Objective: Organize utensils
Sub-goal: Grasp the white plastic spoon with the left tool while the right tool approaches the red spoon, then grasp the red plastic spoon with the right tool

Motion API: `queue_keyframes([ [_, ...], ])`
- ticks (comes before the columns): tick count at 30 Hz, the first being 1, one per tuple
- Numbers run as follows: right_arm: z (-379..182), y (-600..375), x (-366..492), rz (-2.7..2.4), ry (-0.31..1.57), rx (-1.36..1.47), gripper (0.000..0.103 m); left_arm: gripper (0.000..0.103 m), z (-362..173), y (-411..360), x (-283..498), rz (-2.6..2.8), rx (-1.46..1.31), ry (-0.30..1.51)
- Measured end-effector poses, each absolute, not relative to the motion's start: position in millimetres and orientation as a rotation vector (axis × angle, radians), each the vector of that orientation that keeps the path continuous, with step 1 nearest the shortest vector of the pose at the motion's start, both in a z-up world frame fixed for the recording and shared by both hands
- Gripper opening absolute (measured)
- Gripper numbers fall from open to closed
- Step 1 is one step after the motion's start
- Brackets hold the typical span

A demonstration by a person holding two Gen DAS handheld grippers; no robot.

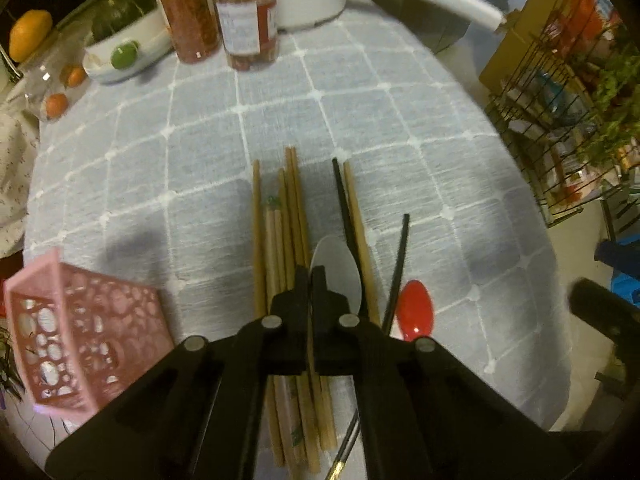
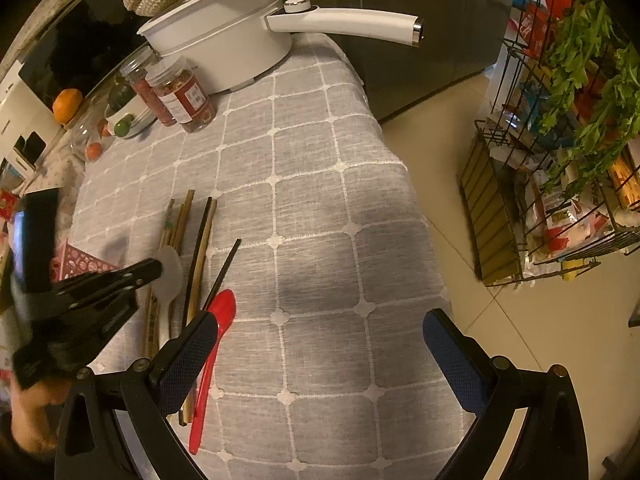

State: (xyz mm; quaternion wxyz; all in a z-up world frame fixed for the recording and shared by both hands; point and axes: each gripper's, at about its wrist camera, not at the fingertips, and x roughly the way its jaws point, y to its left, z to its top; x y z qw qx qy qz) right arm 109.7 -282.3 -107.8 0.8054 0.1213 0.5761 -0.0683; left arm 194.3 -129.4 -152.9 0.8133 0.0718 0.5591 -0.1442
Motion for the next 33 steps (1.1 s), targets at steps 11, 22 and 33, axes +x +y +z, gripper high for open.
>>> queue_keyframes([
  [11,-129,-261,126,-0.097,1.299,0.314,0.094,0.002,-93,-82,161,-0.319,0.107,0.994],
  [22,-176,-222,147,-0.029,1.423,0.315,0.059,0.002,-72,-32,126,-0.303,0.030,0.885],
  [33,-188,-197,158,-0.070,1.441,0.245,0.048,0.002,-75,-4,107,-0.283,0.004,0.894],
])
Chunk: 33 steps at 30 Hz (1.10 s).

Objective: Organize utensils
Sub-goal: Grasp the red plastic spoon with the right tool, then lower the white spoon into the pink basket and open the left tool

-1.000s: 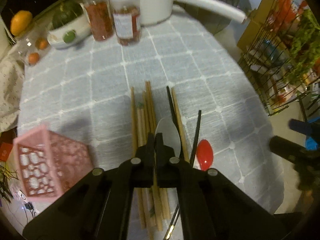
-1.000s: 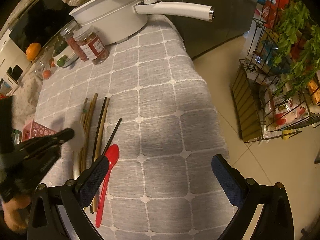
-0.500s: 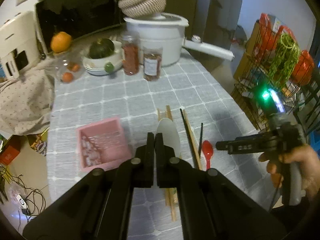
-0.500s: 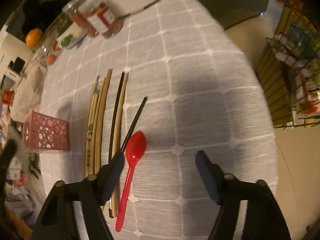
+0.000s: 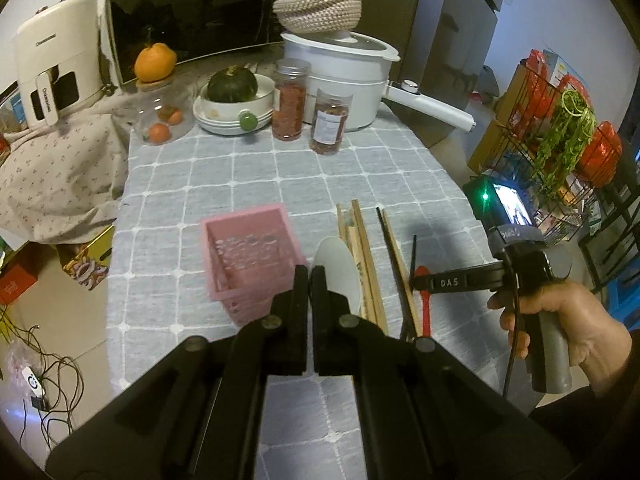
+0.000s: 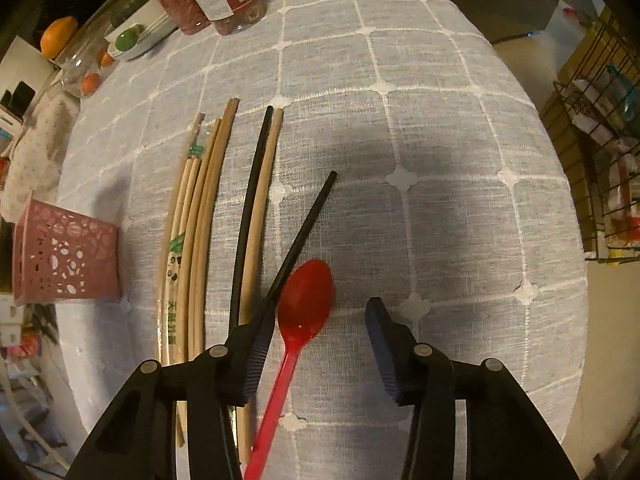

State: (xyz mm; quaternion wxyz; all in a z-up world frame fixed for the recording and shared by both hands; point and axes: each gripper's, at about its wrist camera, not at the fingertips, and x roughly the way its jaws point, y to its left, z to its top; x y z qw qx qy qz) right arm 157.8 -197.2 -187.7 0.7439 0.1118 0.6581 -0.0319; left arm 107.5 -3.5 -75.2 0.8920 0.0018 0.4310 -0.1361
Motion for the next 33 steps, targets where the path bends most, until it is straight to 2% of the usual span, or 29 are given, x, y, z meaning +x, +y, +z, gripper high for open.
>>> queue_keyframes([
  [2,-188,-194,159,-0.074,1.436,0.224,0.045,0.002,-76,1,107,-0.272,-0.002,0.894],
  [7,-191,-181,164,-0.105,1.421,0.173,0.030,0.002,-75,9,105,-0.248,-0.006,0.873],
  [13,-181,-182,162,-0.106,1.382,0.199,0.028,0.002,-57,15,100,-0.215,0.003,0.776],
  [23,-114,-185,141,-0.087,1.198,0.180,0.028,0.002,-24,38,101,-0.111,-0.062,0.531],
  [33,-81,-175,125,-0.035,1.074,0.168,0.028,0.002,-38,37,116,0.113,0.013,0.269],
])
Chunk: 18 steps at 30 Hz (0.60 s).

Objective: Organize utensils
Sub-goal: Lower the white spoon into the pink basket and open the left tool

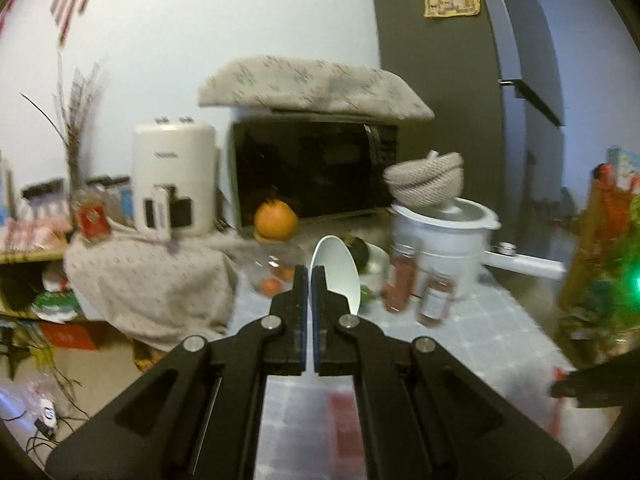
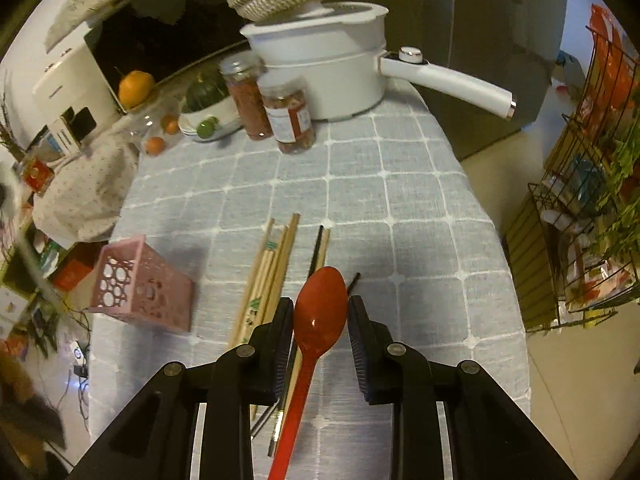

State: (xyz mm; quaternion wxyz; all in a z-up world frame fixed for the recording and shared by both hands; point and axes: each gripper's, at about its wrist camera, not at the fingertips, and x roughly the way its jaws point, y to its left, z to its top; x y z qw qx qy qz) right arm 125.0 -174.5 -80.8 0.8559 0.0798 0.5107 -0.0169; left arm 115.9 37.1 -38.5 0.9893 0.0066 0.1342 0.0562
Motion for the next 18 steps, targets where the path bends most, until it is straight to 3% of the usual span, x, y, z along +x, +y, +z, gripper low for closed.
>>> queue_keyframes([
  [9,-74,-181,119,-0.030,1.045,0.199,0.028,0.002,-63,25,135,0.145,0.068,0.251],
  [18,-71,-185,119,-0.029,1.035,0.223,0.028,0.002,-90,24,153,0.110,0.052,0.433],
])
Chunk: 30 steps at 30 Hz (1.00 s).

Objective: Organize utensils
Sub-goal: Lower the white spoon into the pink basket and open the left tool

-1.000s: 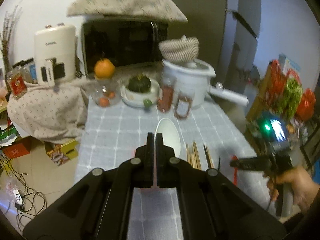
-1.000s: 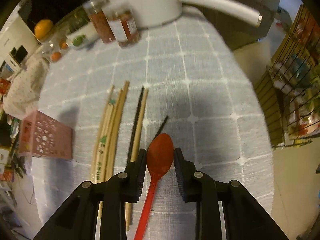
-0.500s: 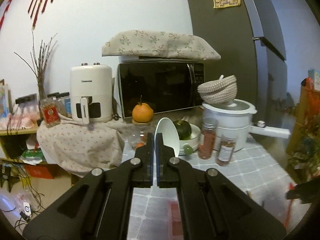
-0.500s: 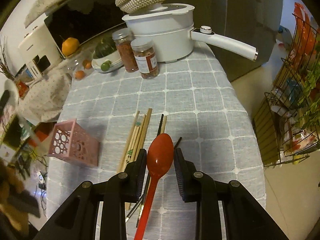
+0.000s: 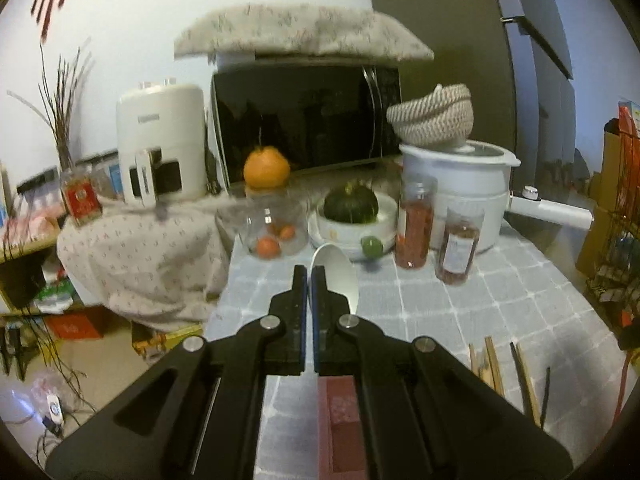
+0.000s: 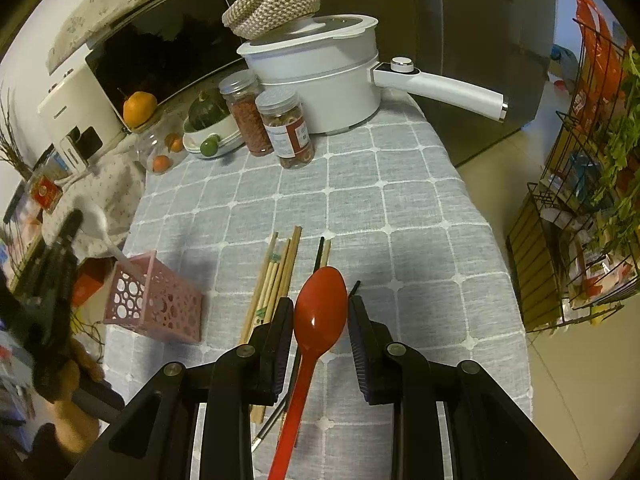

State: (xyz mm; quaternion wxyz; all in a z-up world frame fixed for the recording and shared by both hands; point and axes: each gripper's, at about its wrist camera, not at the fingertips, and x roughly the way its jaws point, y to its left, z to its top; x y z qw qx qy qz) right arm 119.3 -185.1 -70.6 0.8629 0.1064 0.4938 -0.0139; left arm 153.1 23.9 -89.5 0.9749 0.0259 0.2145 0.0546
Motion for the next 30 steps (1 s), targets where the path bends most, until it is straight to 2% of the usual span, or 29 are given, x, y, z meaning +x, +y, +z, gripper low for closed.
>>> queue_keyframes([
  [3,-68,-185,117,-0.023,1.025,0.231,0.028,0.003,-88,29,155,0.067,0.003,0.487],
  [8,-57,-182,113,-0.010,0.993,0.242,0.028,0.037,-79,26,152,0.037,-0.023,0.557],
  [10,-51,-180,110,0.001,0.973,0.252,0.028,0.041,-70,27,147,0.026,-0.049,0.584],
  [11,-47,-179,109,0.010,0.960,0.259,0.028,0.049,-67,28,145,0.027,-0.055,0.597],
  [14,-34,-170,105,0.040,0.907,0.264,0.028,0.061,-61,33,138,0.058,-0.079,0.680],
  [17,-18,-160,101,0.071,0.830,0.277,0.028,0.067,-64,45,131,0.084,-0.130,0.767],
  [22,5,-144,93,0.076,0.687,0.259,0.028,0.071,-74,67,115,0.105,-0.186,0.867],
  [30,21,-128,85,0.064,0.551,0.271,0.028,0.081,-79,79,95,0.068,-0.139,0.882],
])
